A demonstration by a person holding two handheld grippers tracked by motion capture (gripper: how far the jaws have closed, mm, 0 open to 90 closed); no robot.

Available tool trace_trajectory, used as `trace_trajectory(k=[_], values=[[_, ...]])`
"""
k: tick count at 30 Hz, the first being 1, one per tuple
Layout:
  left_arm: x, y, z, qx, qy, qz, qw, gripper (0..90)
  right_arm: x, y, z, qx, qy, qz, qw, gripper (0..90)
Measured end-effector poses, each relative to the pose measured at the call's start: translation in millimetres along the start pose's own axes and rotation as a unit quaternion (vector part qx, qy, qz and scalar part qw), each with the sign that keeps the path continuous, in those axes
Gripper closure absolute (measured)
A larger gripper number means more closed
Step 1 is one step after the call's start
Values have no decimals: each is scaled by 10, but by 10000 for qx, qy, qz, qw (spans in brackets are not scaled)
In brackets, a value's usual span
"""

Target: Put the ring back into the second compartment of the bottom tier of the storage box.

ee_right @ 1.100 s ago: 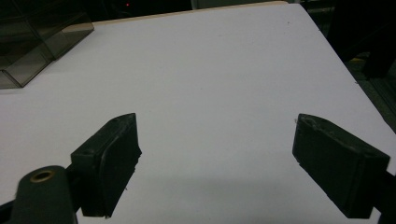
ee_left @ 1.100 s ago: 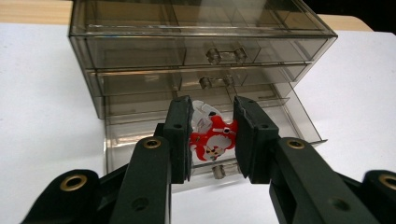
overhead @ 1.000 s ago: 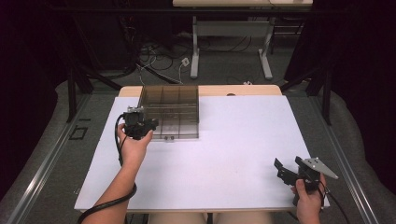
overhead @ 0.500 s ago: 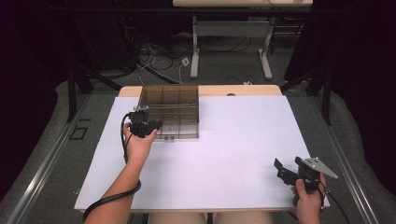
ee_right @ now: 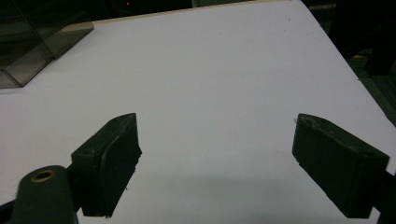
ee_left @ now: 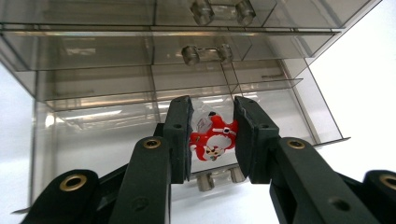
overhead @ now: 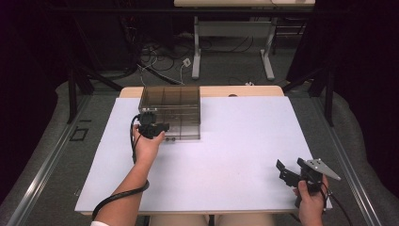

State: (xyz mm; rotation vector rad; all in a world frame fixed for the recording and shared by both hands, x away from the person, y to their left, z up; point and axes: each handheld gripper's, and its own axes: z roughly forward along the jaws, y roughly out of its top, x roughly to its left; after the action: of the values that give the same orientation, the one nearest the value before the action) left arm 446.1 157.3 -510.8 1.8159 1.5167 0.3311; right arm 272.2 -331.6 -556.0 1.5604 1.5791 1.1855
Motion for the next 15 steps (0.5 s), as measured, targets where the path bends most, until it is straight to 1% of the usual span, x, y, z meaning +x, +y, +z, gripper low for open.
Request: trace_trajectory(k=[2,4,6,7,12,14,15], values=[[-25,7,36,7,-27,0,10000,681,0,1,-2,-6,8,4,10000,145],[-53,13,74,-21,22,9,10000,681,0,1,-5,-1,-4,0,10000,145],[-72,18,101,9,3,2,10000,681,-2,1,-5,0,-5,2,10000,145],[-85,21,120,20,24,-8,10000,681,-5,-1,-1,-43,23,5,10000,145],[-116,20,180,75,42,0,10000,679,-7,0,-5,-32,38,-3,10000,145],[-122,20,188,118,33,37,9999,679,-10,0,-5,-36,32,-15,10000,145],[-131,14,200,85,49,20,10000,679,-12,0,-5,-43,28,-21,10000,146]])
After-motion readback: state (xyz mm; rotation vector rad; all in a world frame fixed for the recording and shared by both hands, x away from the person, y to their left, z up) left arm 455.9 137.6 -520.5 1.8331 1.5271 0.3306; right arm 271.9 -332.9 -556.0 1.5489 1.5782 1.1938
